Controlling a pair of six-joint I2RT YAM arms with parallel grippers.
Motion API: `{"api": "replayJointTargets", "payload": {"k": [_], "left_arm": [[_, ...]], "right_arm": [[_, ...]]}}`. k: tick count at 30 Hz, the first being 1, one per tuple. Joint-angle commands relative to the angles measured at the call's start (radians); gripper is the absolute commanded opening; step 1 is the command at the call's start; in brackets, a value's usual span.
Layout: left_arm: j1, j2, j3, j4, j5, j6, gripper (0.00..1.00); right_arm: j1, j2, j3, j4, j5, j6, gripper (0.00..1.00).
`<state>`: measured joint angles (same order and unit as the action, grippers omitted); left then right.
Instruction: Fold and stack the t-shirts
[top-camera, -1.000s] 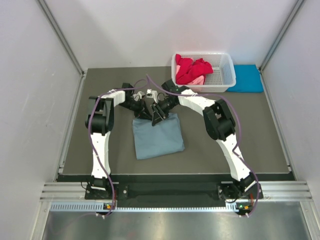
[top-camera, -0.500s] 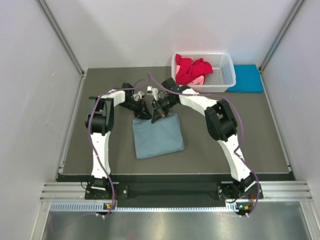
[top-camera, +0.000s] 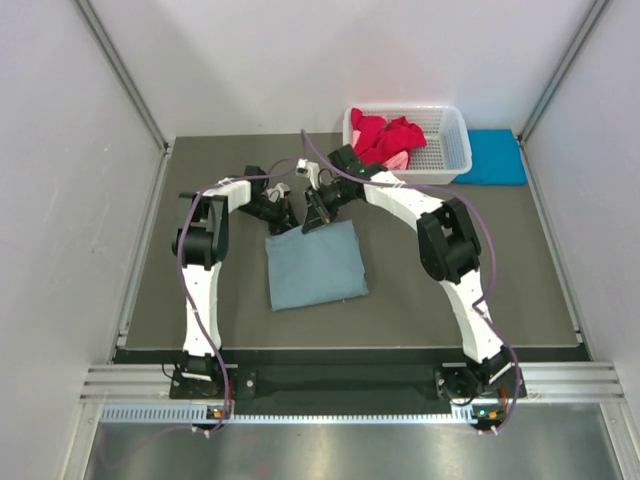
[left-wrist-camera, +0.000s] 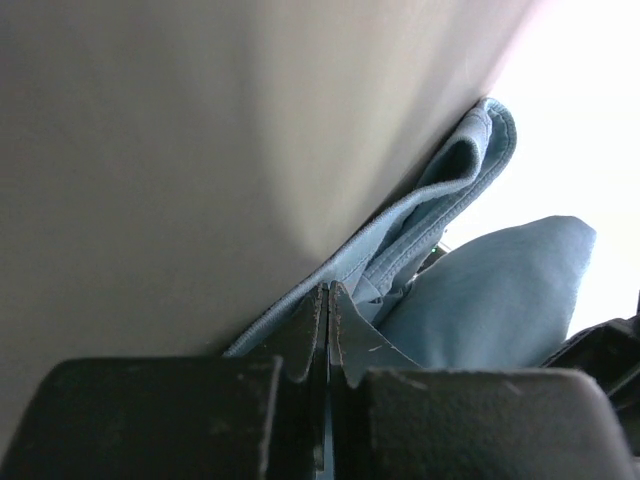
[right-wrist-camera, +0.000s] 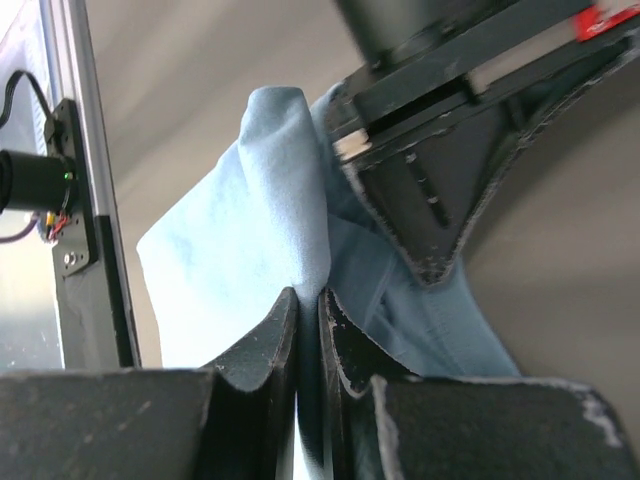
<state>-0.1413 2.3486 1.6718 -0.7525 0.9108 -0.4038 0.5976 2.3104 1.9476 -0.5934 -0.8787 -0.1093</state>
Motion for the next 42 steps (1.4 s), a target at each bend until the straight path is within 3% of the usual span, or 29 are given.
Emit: {"api": "replayJointTargets", "payload": {"k": [1,11,21,30,42], "left_arm": [[-0.003,0.043,0.025,-0.01,-0.061,0.043,0.0],[-0.003,0.054,0.078,-0.039,-0.055,0.049,0.0],[-0.001,0.063,0.094,-0.042,-0.05,0.039,0.01],[0.023,-0.008,0.117,0.045,-0.041,-0.062,0.33],[0.06,-0.097,0.164,0.042,-0.127,-0.125,0.34]], "right_arm": [[-0.027,0.027,0.091,0.075,0.0,0.013,0.0],[-0.028,0.115,0.136,0.113,-0.046,0.054,0.0],[-0.033,0.162,0.14,0.121,0.009,0.069,0.0],[-0.041,0.173,0.122,0.119,0.003,0.065,0.0],[-0.039,0.172,0.116,0.121,-0.08,0.048,0.0]]}}
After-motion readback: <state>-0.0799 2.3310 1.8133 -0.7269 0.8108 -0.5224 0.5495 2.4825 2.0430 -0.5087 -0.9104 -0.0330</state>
